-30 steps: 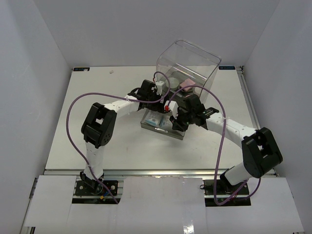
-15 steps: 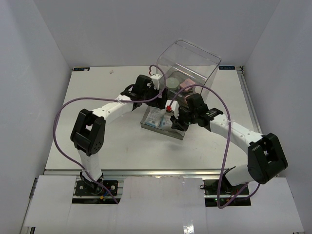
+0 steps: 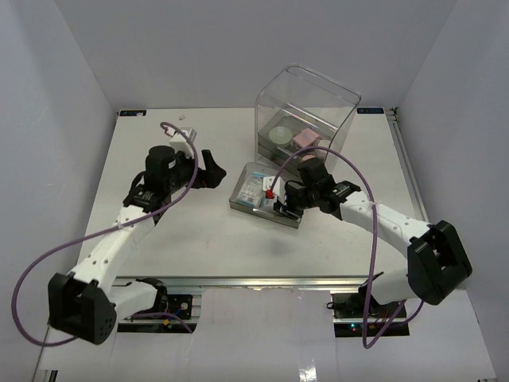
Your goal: Organize the makeup
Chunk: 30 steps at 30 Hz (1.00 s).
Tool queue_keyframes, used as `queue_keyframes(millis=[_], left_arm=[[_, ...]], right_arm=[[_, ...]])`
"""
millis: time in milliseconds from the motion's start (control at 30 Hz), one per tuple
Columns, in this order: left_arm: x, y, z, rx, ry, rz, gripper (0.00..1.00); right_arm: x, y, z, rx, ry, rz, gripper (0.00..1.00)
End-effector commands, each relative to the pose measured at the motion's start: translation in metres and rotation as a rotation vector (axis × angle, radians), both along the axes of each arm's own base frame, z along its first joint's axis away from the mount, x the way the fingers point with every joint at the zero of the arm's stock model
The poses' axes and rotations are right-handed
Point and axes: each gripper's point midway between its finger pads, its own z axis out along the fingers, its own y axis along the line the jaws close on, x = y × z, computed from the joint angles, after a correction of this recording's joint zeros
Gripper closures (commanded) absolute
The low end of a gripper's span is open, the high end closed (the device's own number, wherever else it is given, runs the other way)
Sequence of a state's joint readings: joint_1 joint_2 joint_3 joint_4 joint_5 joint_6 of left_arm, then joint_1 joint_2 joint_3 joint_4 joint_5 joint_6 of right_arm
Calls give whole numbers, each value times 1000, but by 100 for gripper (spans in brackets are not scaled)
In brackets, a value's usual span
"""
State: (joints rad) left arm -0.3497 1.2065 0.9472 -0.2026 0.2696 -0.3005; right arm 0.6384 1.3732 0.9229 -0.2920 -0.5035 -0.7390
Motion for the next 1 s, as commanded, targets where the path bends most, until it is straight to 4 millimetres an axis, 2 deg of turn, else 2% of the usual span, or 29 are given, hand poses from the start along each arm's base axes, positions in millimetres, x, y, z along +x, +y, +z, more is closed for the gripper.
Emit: queue_keyframes(millis=[0, 67, 133, 333, 533, 767, 967], left_arm=[[-34, 31, 16, -33, -80, 87, 2], [-47, 42, 11, -23, -98, 112, 2], [-58, 50, -1, -4, -99, 133, 2], [-71, 72, 4, 14, -190, 212, 2], [-72, 73, 7, 7, -203, 217, 2], [-73, 72, 7, 4, -203, 213, 2], [-73, 72, 6, 3, -199, 214, 2]], right_arm=[[12, 17, -9, -82, -41, -18, 65], [19, 23, -15, -117, -43, -50, 66], [27, 27, -19, -145, -50, -77, 66], [30, 35, -30, -186, -46, -89, 66], [24, 42, -41, -202, -12, -81, 66], [19, 50, -40, -179, 31, -70, 64], [18, 53, -56, -214, 53, -75, 66]])
